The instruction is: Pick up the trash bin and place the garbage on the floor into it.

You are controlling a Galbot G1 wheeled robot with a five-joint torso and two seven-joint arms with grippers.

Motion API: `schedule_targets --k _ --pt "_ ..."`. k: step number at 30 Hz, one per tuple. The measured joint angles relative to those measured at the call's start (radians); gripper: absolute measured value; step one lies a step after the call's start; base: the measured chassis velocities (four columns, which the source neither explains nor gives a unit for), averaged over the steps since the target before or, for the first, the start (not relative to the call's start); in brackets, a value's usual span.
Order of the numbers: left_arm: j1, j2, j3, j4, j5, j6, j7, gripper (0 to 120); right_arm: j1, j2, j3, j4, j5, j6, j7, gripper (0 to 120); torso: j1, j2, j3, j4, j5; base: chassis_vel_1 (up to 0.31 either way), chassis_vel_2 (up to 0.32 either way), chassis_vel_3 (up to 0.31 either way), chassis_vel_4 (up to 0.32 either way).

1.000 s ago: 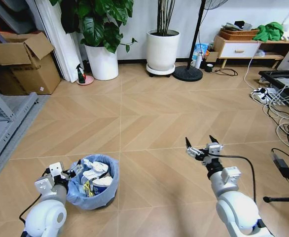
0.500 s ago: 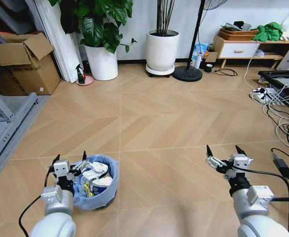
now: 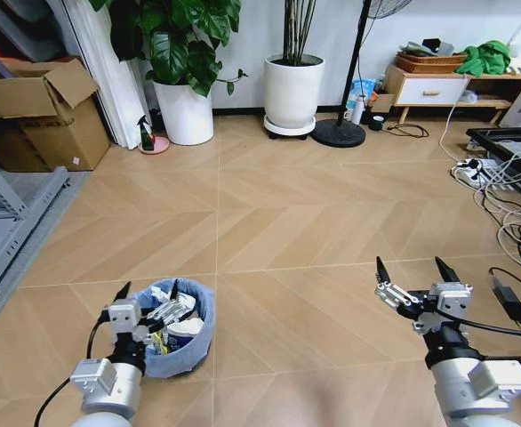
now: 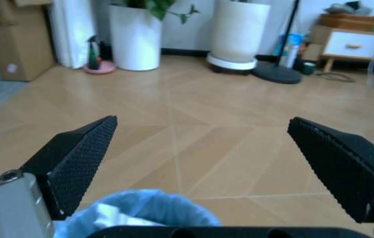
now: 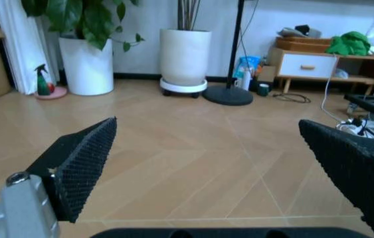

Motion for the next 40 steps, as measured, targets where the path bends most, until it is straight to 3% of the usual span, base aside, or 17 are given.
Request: schedule_targets --k 2,8,14,17,26,28,32,40 --pt "0.023 -0.023 0.013 -0.032 0.091 -0.07 0.03 100 -0.054 0.005 0.038 0.051 0.002 -0.008 0.023 100 0.0 0.0 0.0 -0.0001 0.0003 0.0 0.0 0.0 0.0" --pt "0.058 -0.047 0.027 -0.077 0.201 -0.12 0.061 100 -0.136 0.022 0.082 0.122 -0.001 -0.022 0.045 100 0.0 0.0 0.0 0.0 0.0005 0.0 0.0 0.0 0.0" --pt "0.126 -0.077 0.054 -0.136 0.401 -0.184 0.084 100 -0.258 0.076 0.144 0.199 -0.079 -0.012 0.038 100 0.0 0.0 0.0 -0.0001 0.0001 0.0 0.0 0.0 0.0" --pt "0.139 -0.087 0.06 -0.146 0.428 -0.196 0.084 100 -0.264 0.104 0.155 0.202 -0.113 0.007 0.016 100 0.0 0.0 0.0 -0.0001 0.0001 0.0 0.0 0.0 0.0" --pt "0.234 -0.109 0.068 -0.241 0.417 -0.193 0.111 100 -0.33 0.166 0.156 0.282 -0.14 0.039 -0.008 100 0.0 0.0 0.0 0.0 0.0005 0.0 0.0 0.0 0.0" --pt "0.26 -0.113 0.068 -0.279 0.37 -0.195 0.208 100 -0.356 0.188 0.162 0.333 -0.127 0.056 -0.065 100 0.0 0.0 0.0 0.0001 -0.0003 0.0 0.0 0.0 0.0" --pt "0.249 -0.104 0.067 -0.292 0.323 -0.206 0.295 100 -0.369 0.176 0.172 0.342 -0.08 0.035 -0.095 100 0.0 0.0 0.0 -0.0001 0.0001 0.0 0.0 0.0 0.0" --pt "0.274 -0.102 0.061 -0.305 0.302 -0.215 0.322 100 -0.373 0.161 0.183 0.342 -0.061 0.012 -0.114 100 0.0 0.0 0.0 0.0 0.0002 0.0 0.0 0.0 0.0"
